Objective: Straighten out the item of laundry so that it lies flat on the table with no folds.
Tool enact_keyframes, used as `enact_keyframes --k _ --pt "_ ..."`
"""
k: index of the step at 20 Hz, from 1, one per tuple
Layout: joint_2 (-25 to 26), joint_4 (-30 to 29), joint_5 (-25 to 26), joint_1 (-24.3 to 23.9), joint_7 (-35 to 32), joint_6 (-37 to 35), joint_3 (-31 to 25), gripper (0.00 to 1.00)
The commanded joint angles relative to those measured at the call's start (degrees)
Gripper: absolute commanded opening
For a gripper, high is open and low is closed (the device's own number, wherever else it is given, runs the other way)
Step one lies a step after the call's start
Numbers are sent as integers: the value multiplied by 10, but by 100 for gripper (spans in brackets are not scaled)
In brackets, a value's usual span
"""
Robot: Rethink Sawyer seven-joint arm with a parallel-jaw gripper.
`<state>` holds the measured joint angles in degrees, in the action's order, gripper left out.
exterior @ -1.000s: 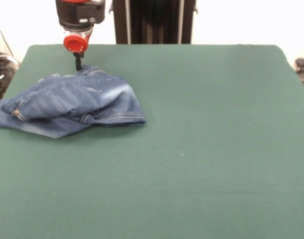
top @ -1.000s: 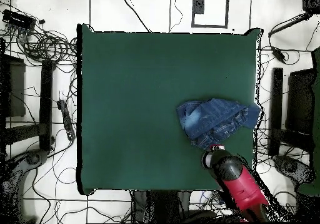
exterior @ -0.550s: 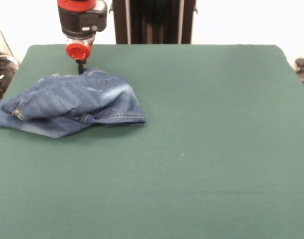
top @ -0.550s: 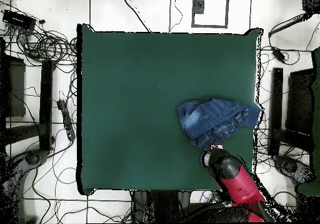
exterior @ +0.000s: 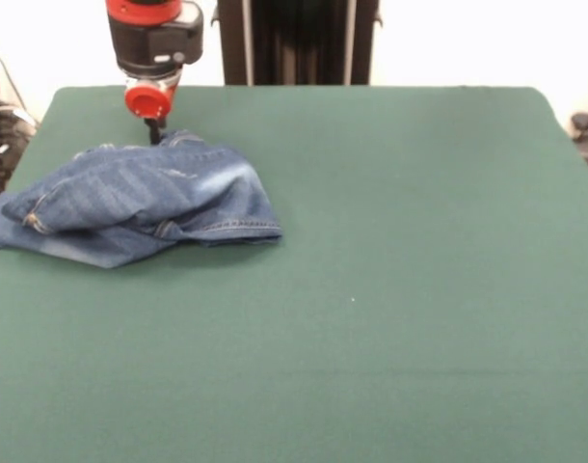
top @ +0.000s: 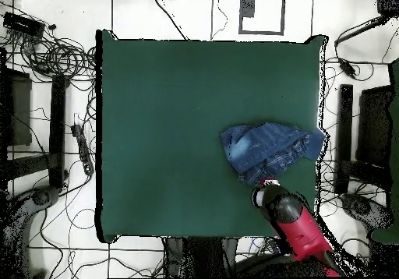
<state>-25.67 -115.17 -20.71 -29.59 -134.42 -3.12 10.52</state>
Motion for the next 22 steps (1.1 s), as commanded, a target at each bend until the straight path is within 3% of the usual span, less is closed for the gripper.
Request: enact_keyframes --k 1,13,22 --pt "11 23 10 -16 -118 100 -143 100" --pt "0 13 36 -70 -125 115 -206 100" --pt "3 14 33 -73 -125 111 -218 100"
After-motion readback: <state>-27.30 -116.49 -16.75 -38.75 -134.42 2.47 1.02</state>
